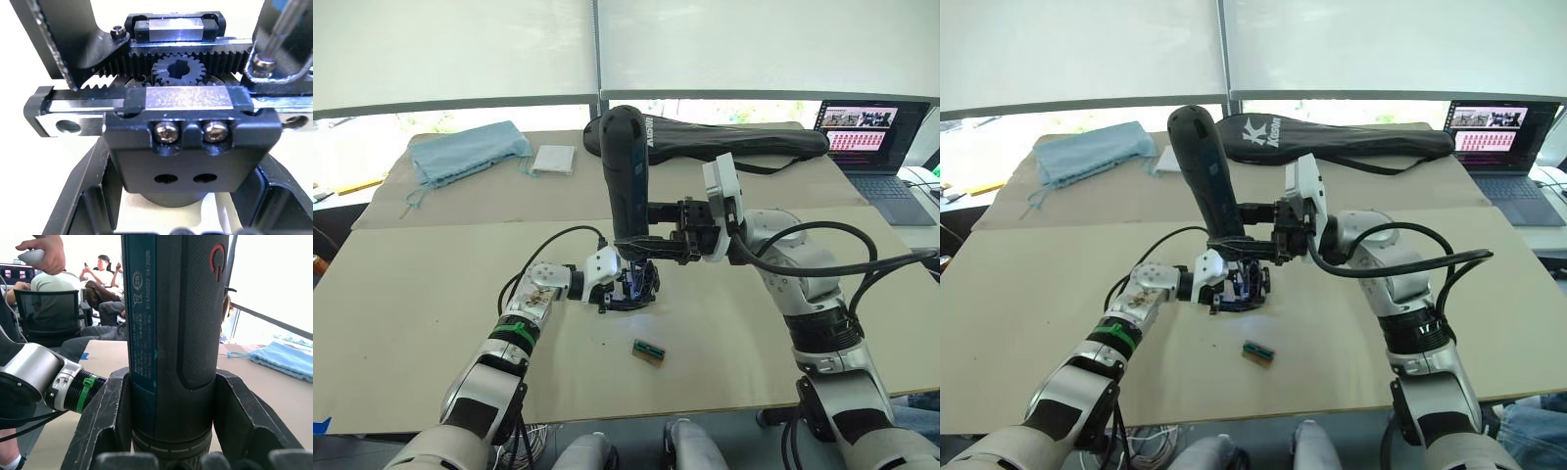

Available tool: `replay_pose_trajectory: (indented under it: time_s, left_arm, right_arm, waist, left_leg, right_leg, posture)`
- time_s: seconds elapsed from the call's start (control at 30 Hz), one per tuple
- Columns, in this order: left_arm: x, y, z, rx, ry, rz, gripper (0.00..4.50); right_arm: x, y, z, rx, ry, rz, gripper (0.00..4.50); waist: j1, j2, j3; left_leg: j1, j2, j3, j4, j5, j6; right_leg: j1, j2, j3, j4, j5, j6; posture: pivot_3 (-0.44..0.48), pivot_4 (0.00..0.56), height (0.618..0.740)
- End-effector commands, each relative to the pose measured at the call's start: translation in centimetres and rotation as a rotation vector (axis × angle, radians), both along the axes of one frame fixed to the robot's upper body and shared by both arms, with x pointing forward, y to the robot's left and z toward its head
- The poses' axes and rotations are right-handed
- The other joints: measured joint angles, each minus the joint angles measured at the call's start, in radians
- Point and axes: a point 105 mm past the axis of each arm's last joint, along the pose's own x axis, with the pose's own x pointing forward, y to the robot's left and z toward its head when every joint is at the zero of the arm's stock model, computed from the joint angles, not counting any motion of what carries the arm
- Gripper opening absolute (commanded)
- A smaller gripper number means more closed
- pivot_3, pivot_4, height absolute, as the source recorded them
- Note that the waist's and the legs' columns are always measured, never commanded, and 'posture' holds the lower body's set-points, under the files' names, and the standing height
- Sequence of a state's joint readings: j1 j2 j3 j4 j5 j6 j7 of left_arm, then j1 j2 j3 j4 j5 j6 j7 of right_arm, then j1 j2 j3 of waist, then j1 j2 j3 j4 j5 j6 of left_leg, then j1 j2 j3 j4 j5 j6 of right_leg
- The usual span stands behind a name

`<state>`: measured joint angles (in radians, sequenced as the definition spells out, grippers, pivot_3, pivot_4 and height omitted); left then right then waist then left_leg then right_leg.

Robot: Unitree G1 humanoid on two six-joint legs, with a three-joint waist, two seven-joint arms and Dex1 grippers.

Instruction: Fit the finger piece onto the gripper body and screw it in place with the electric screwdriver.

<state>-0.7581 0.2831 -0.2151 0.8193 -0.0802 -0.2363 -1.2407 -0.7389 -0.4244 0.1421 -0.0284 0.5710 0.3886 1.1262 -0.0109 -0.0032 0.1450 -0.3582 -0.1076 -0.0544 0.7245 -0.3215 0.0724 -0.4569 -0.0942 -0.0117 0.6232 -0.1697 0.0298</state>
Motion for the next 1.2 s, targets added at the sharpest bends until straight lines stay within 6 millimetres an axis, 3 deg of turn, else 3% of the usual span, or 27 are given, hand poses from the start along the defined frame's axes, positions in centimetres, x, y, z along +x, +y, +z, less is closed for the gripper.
replay_pose_trajectory:
  time_s: [0.03,0.53,0.63,0.77,0.97,1.07,1.2]
  left_arm:
    - [0.6,0.8,1.7,-0.035,-0.051,0.022,2.34]
    - [0.5,0.6,1.7,-0.032,-0.048,0.013,2.34]
    - [0.4,0.5,1.6,-0.033,-0.048,0.01,2.34]
    - [0.5,0.3,1.3,-0.033,-0.046,0.019,2.34]
    - [0.2,0.1,0.6,-0.019,-0.023,0.012,2.34]
    - [-0.1,0.0,0.3,-0.014,-0.013,0.004,2.34]
    - [-0.1,-0.3,0.1,-0.016,-0.006,0.002,2.34]
  right_arm:
    - [1.5,-0.9,-5.0,-0.145,0.145,-0.094,1.88]
    - [2.1,-1.7,-4.2,-0.137,0.106,-0.132,1.88]
    - [2.0,-1.6,-2.5,-0.097,0.041,-0.132,1.88]
    - [0.1,-0.9,0.3,-0.031,-0.091,-0.055,1.88]
    - [-2.7,-0.1,6.8,0.134,-0.171,0.044,1.88]
    - [-4.0,-0.1,8.6,0.17,-0.179,0.085,1.88]
    - [-5.8,0.1,9.6,0.193,-0.176,0.143,1.88]
  waist:
    - [0.0,0.0,0.0]
    - [0.0,0.0,0.0]
    - [0.0,0.0,0.0]
    - [0.0,0.0,0.0]
    - [0.001,0.0,0.001]
    - [0.001,0.0,0.001]
    - [0.004,0.0,0.001]
  left_leg:
    - [0.0,0.0,0.0,0.0,0.0,0.0]
    - [0.0,0.0,0.0,0.0,0.0,0.0]
    - [0.0,0.0,0.0,0.0,0.0,0.0]
    - [-0.001,0.0,0.0,-0.001,0.0,0.0]
    - [-0.008,0.0,0.0,0.001,0.0,0.0]
    - [-0.017,-0.001,0.0,0.003,0.001,-0.001]
    - [-0.017,-0.001,0.0,0.003,0.001,-0.001]
  right_leg:
    - [0.0,0.0,0.0,0.0,0.0,0.0]
    - [0.0,0.0,0.0,-0.001,0.0,0.0]
    - [0.0,0.0,0.0,-0.001,0.0,0.0]
    - [-0.001,0.0,0.0,-0.001,0.0,0.0]
    - [-0.007,-0.001,0.0,-0.001,0.0,0.0]
    - [-0.016,-0.001,0.0,0.002,0.0,0.0]
    - [-0.016,-0.001,-0.001,0.001,0.0,0.0]
  posture:
    - [0.0,0.15,0.736]
    - [0.0,0.15,0.736]
    - [0.0,0.15,0.736]
    - [0.0,0.15,0.736]
    - [0.0,0.15,0.736]
    - [0.0,0.15,0.736]
    - [0.0,0.15,0.736]
